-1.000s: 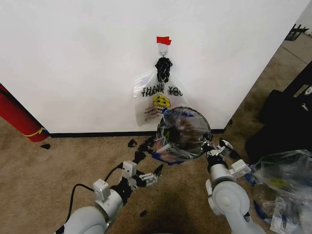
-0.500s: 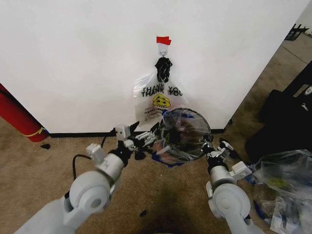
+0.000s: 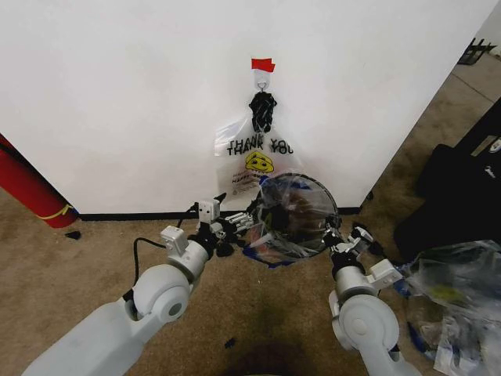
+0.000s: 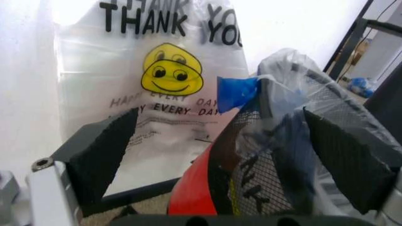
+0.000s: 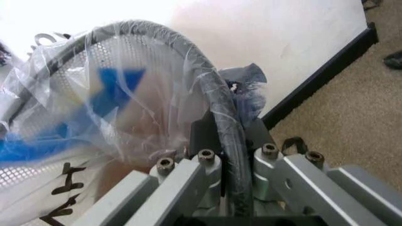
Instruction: Pick up the garbage bag from the wall and place it over the trash bin.
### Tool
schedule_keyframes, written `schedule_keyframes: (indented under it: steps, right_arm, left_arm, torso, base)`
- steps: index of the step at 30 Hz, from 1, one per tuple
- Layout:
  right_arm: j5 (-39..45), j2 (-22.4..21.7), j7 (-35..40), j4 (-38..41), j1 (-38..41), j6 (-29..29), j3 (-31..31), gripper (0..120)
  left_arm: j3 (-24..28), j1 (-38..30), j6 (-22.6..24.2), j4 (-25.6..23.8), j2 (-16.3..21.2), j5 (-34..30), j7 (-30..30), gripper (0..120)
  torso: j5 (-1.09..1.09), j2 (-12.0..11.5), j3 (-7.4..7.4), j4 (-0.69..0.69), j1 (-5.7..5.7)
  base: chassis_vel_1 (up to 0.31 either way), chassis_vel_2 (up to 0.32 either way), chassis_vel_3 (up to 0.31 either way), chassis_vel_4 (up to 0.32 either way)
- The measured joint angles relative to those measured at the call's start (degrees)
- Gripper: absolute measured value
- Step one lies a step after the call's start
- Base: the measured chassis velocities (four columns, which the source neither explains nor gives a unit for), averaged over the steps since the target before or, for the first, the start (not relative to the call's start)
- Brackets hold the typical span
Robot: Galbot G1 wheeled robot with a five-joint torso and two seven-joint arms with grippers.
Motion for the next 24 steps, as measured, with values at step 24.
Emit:
schedule_keyframes:
  steps: [24]
  right_arm:
    - [3.06, -0.82, 0.7, 0.05, 1.44, -0.26, 0.88, 0]
  left_arm:
    - [1.71, 0.02, -0.58, 4.81, -3.49, 0.39, -1.13, 100]
  torso:
    - [0.0, 0.0, 0.0, 0.0, 0.0]
  base:
    - [0.0, 0.0, 0.0, 0.0]
